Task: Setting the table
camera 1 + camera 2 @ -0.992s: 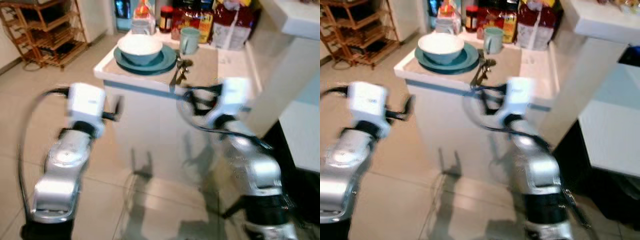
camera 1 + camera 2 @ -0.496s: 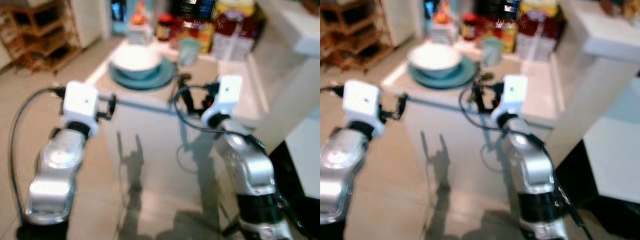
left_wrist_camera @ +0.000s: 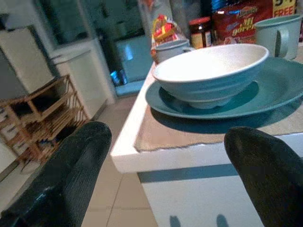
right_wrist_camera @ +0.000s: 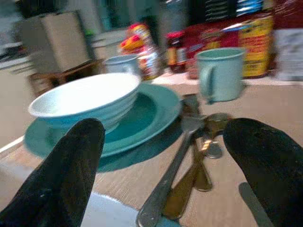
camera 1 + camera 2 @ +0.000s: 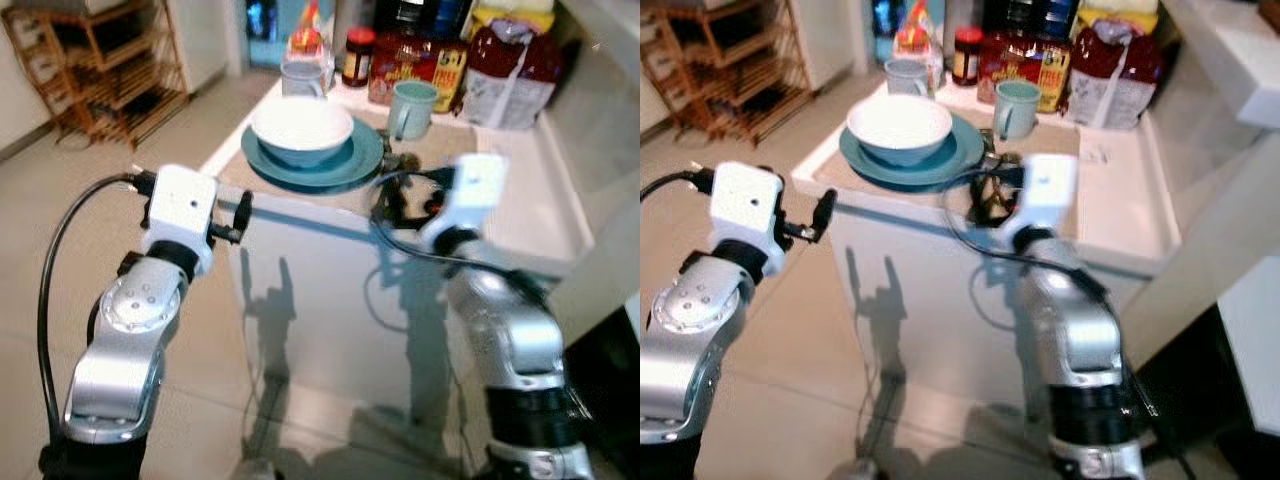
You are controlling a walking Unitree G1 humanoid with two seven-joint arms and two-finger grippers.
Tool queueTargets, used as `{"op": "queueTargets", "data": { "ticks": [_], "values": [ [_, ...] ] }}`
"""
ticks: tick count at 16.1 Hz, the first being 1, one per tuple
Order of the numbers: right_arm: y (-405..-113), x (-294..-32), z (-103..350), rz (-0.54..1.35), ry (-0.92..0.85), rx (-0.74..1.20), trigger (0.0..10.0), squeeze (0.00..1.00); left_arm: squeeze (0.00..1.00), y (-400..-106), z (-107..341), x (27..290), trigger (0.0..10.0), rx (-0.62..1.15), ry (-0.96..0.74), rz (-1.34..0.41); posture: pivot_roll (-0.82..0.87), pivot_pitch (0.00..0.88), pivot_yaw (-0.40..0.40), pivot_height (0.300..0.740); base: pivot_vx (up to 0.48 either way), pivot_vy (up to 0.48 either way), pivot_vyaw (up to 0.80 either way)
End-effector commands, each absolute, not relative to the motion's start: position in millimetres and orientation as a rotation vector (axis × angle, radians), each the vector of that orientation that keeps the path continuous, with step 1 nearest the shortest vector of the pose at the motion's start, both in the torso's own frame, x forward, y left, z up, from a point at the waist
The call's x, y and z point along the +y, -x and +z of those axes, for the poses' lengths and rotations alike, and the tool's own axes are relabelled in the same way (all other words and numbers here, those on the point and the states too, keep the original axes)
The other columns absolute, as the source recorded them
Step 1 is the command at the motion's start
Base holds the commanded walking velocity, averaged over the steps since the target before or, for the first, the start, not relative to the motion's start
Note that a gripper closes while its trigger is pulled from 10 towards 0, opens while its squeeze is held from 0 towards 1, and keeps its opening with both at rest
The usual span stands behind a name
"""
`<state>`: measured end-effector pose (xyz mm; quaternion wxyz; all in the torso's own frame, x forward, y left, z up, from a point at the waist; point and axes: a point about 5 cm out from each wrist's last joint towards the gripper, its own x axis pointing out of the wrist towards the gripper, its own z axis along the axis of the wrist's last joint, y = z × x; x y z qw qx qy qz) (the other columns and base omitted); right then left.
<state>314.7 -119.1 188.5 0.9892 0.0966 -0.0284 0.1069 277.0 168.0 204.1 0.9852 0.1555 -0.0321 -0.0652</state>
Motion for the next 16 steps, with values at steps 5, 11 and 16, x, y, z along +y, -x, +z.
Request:
{"op": "queueTargets", "data": {
  "ticks": [5,11,16],
  "values": [
    [-314,-115,187,0.222,-0.213,-0.038,10.0,0.00,0.00,-280,208,171,10.0,-0.079,-0.324,-0.118,0.07,0.021,-0.036,0.740,0.000,0.480,-0.78],
    [-316,-116,187,0.239,-0.178,-0.021,10.0,0.00,0.00,-281,214,171,10.0,-0.123,-0.311,-0.103,0.06,0.023,-0.034,0.740,0.000,0.080,-0.39],
    [-316,-114,188,0.251,-0.172,-0.032,10.0,0.00,0.00,-279,216,171,10.0,-0.134,-0.292,-0.109,0.06,0.023,-0.036,0.740,0.398,0.000,0.00]
  ]
}}
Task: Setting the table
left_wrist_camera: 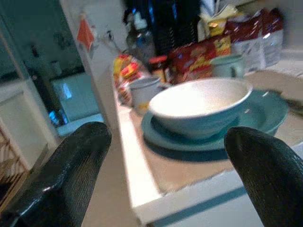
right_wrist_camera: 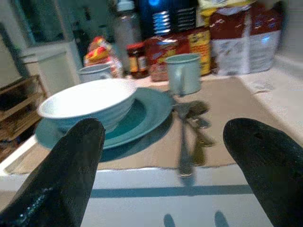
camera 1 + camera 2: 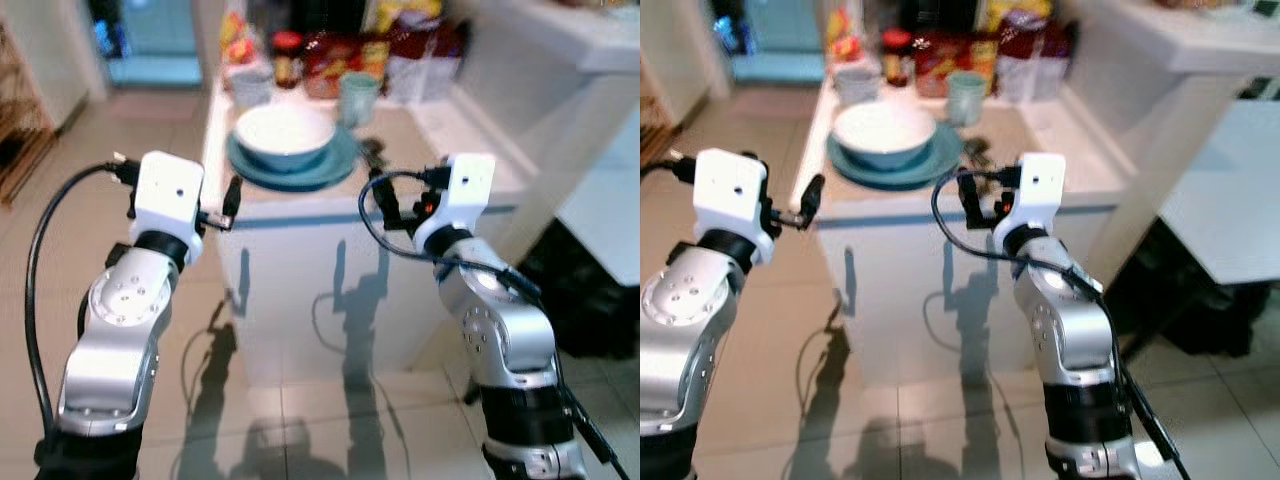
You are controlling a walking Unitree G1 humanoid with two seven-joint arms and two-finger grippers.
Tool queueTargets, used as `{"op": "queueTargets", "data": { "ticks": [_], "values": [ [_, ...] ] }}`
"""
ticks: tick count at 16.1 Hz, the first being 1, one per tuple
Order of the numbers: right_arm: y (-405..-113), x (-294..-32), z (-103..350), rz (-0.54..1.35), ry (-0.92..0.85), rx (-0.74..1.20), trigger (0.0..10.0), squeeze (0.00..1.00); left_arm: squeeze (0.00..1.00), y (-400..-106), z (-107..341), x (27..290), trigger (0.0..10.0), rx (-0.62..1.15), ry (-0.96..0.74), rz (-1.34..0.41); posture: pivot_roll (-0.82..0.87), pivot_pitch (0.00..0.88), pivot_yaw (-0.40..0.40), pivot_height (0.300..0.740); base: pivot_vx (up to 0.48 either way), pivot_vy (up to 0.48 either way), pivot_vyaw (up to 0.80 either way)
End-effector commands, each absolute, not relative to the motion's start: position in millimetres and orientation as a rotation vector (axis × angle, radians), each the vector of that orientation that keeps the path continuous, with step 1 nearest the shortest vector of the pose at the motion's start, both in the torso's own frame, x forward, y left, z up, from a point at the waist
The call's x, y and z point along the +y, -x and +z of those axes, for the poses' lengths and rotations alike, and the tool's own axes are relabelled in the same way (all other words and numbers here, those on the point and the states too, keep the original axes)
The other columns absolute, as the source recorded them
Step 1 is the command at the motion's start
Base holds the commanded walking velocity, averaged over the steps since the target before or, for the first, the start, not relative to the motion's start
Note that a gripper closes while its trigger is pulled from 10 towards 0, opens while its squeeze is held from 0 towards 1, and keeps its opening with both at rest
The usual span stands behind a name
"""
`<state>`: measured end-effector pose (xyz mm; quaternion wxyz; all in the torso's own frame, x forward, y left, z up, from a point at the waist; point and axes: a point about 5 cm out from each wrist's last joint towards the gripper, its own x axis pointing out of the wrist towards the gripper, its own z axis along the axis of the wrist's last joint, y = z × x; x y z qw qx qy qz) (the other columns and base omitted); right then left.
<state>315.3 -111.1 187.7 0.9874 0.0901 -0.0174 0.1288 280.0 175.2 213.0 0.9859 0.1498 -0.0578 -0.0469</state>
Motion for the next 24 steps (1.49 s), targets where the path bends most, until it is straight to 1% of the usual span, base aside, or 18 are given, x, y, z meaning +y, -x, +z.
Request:
{"op": "queueTargets", "data": {
  "ticks": [1,12,13,14,16,19,20,21,22,23,24],
  "values": [
    [-316,-114,188,0.251,-0.172,-0.032,10.0,0.00,0.00,-279,216,171,10.0,-0.134,-0.292,-0.109,0.06,0.023,-0.036,0.740,0.435,0.000,0.00],
    [-316,-114,189,0.261,-0.175,-0.035,10.0,0.00,0.00,-279,217,175,10.0,-0.142,-0.288,-0.094,0.06,0.023,-0.040,0.740,0.433,0.000,0.00],
    [-316,-114,190,0.258,-0.176,-0.043,10.0,0.00,0.00,-278,220,177,10.0,-0.164,-0.279,-0.071,0.06,0.022,-0.041,0.740,0.386,0.000,0.00],
    [-316,-114,192,0.267,-0.190,-0.054,10.0,0.00,0.00,-278,228,185,10.0,-0.196,-0.250,-0.026,0.06,0.023,-0.042,0.740,0.000,0.000,0.00],
    [-316,-113,195,0.281,-0.199,-0.063,10.0,0.00,0.00,-276,239,192,10.0,-0.259,-0.231,-0.014,0.06,0.023,-0.044,0.740,0.000,0.000,0.00],
    [-316,-112,195,0.289,-0.228,-0.059,10.0,0.00,0.00,-268,261,204,10.0,-0.361,-0.241,-0.073,0.07,0.022,-0.051,0.740,0.000,0.000,0.00],
    [-318,-111,193,0.293,-0.239,-0.036,10.0,0.00,0.00,-264,268,206,10.0,-0.369,-0.261,-0.170,0.08,0.019,-0.055,0.740,0.000,0.000,0.00],
    [-320,-110,189,0.292,-0.223,-0.001,10.0,1.00,0.00,-261,267,204,10.0,-0.328,-0.282,-0.286,0.07,0.016,-0.055,0.740,0.000,0.000,0.00],
    [-324,-111,183,0.279,-0.191,0.048,10.0,1.00,0.00,-255,262,199,10.0,-0.267,-0.307,-0.411,0.07,0.014,-0.052,0.740,0.000,0.000,0.00],
    [-328,-111,180,0.281,-0.151,0.073,10.0,1.00,0.00,-251,259,196,10.0,-0.231,-0.316,-0.492,0.07,0.014,-0.052,0.740,0.000,0.000,0.00],
    [-331,-111,179,0.276,-0.143,0.087,10.0,1.00,0.00,-250,258,195,10.0,-0.219,-0.310,-0.510,0.07,0.014,-0.052,0.740,0.000,0.000,0.00]
  ]
}}
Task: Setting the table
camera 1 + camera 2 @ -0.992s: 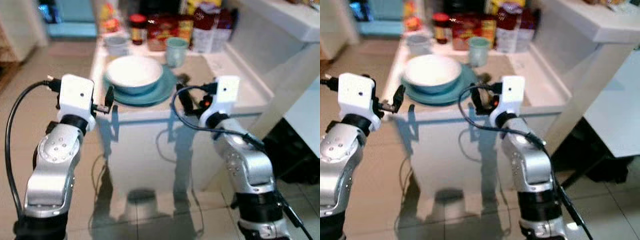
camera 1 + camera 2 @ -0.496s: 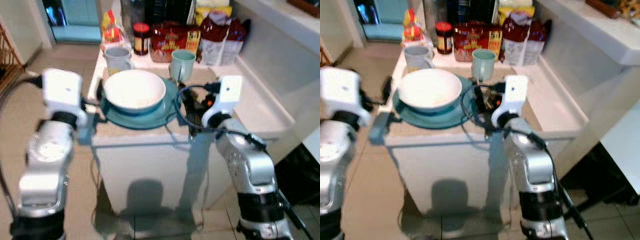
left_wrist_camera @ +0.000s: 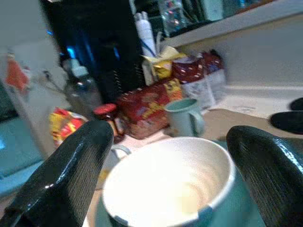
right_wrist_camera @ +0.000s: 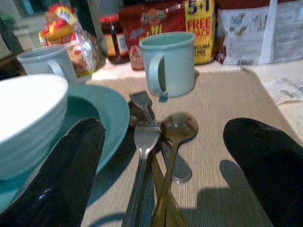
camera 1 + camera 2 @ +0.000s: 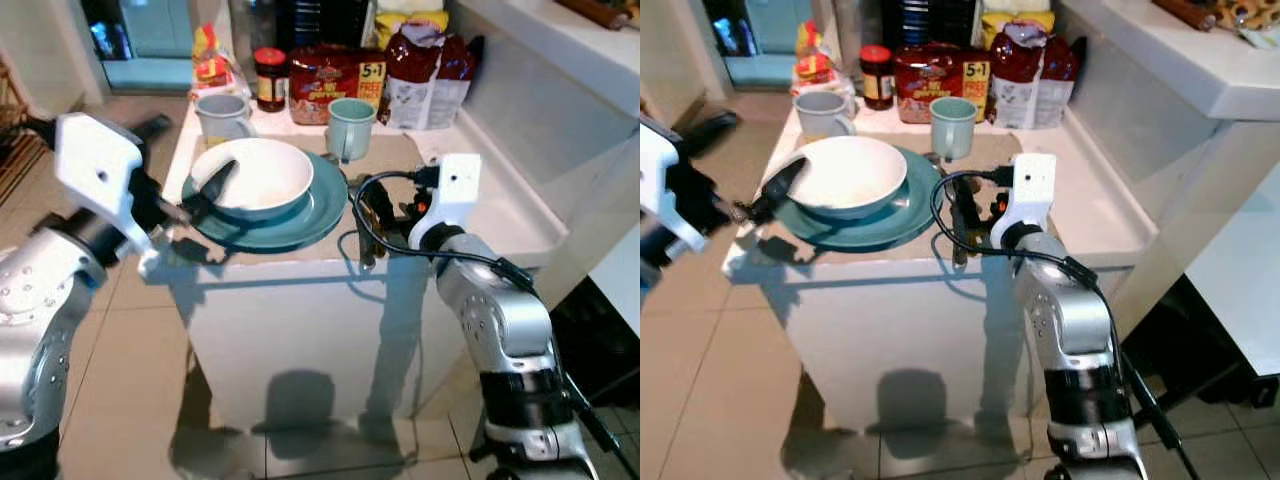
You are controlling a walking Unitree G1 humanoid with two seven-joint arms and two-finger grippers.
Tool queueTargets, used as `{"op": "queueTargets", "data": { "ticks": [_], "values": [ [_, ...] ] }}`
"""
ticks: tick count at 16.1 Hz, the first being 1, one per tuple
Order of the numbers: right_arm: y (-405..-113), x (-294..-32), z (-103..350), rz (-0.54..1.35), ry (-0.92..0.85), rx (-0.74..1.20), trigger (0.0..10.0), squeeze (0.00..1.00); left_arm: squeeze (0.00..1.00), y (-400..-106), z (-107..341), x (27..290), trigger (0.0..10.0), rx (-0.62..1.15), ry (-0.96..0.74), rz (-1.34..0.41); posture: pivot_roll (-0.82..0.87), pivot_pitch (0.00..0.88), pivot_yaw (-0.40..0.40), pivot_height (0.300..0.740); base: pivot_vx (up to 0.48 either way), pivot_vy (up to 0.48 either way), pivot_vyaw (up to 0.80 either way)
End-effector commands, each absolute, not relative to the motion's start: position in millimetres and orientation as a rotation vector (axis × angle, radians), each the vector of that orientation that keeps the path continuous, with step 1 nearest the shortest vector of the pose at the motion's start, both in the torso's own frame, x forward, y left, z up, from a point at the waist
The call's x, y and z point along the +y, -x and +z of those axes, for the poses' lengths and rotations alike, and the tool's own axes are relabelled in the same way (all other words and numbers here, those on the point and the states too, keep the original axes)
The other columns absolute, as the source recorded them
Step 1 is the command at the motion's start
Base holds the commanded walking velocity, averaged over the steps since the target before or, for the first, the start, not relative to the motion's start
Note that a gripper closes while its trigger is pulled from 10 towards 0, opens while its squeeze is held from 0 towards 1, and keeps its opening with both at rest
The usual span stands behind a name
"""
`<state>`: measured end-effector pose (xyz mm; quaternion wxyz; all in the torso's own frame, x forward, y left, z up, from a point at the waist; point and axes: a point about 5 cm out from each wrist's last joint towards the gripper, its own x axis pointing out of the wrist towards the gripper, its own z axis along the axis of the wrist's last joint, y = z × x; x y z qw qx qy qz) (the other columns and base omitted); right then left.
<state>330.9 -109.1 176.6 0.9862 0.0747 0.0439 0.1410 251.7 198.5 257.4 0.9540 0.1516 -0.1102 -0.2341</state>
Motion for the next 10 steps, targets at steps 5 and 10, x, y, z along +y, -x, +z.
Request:
{"op": "queueTargets", "data": {
  "ticks": [5,10],
  "values": [
    [-358,-108,164,0.255,-0.059,0.298,10.0,0.00,0.00,-242,240,176,10.0,-0.097,-0.246,-0.659,0.07,0.004,-0.052,0.740,0.000,0.000,0.00],
    [-372,-108,157,0.230,-0.024,0.447,10.0,0.00,0.00,-236,230,172,10.0,-0.019,-0.263,-0.716,0.08,0.010,-0.057,0.740,0.000,0.000,0.00]
  ]
}}
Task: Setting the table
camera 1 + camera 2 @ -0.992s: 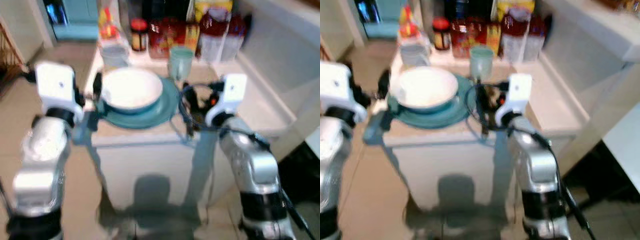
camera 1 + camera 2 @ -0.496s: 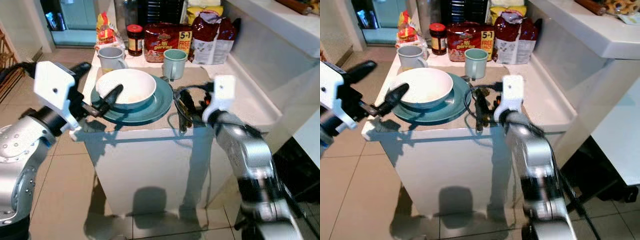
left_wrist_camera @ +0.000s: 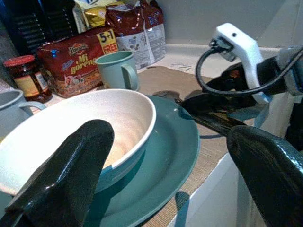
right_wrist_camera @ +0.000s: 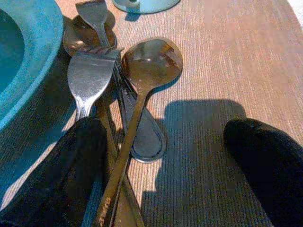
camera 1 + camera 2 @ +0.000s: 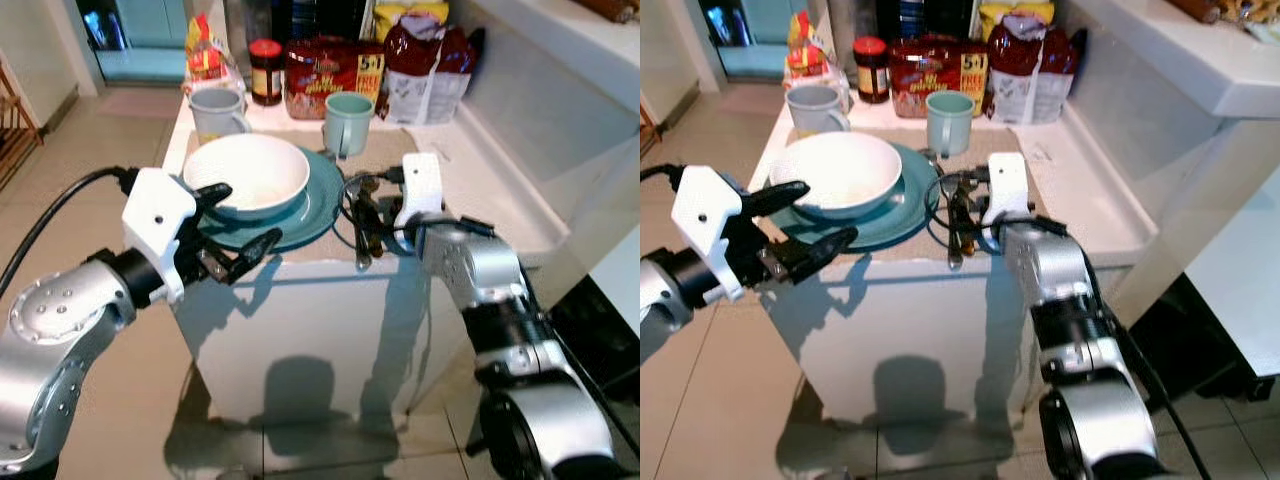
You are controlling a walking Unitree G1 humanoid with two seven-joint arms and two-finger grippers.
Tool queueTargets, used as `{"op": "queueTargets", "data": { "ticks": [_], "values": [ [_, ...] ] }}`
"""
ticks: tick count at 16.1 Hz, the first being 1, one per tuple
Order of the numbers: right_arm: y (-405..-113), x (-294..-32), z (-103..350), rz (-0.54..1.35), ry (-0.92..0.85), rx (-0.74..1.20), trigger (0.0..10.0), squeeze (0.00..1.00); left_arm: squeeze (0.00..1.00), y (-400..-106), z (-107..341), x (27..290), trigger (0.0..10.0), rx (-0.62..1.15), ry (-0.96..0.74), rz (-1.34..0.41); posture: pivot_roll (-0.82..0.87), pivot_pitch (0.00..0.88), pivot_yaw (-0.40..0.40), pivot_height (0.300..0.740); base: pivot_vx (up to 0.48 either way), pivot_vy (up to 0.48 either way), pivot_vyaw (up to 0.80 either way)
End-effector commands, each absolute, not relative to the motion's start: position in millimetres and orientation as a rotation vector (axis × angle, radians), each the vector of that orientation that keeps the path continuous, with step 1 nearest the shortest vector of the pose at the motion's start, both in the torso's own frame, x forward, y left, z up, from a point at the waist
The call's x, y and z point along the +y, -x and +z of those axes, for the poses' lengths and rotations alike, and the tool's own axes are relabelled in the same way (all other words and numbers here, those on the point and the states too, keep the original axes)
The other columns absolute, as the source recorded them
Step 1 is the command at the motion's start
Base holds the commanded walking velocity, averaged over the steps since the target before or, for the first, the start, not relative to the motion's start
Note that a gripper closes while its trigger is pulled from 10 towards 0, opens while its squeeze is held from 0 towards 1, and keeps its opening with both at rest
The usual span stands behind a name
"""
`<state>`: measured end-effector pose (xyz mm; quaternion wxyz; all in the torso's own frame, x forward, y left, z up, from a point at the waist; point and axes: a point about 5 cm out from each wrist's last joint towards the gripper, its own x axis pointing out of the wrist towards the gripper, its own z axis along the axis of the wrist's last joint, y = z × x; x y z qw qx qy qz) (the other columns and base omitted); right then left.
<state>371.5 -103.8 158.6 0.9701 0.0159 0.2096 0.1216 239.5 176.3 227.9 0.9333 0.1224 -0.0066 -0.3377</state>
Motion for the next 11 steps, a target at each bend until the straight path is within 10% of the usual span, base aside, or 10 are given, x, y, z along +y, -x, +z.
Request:
{"op": "queueTargets", "data": {
  "ticks": [1,2,3,11],
  "values": [
    [-373,-107,156,0.234,-0.036,0.460,10.0,0.00,0.00,-235,231,171,10.0,-0.018,-0.262,-0.719,0.08,0.012,-0.057,0.740,0.000,0.000,0.00],
    [-373,-107,155,0.238,-0.039,0.467,1.9,0.00,0.00,-235,231,171,10.0,-0.016,-0.261,-0.720,0.08,0.014,-0.056,0.740,0.000,0.000,0.00],
    [-374,-107,153,0.247,-0.043,0.486,0.0,0.00,0.00,-235,230,170,10.0,-0.011,-0.262,-0.723,0.08,0.015,-0.055,0.740,0.000,0.000,0.00],
    [-373,-111,146,0.260,-0.064,0.584,0.0,0.00,0.00,-235,229,166,10.0,0.008,-0.263,-0.748,0.08,0.017,-0.051,0.740,0.000,0.000,0.00]
  ]
}}
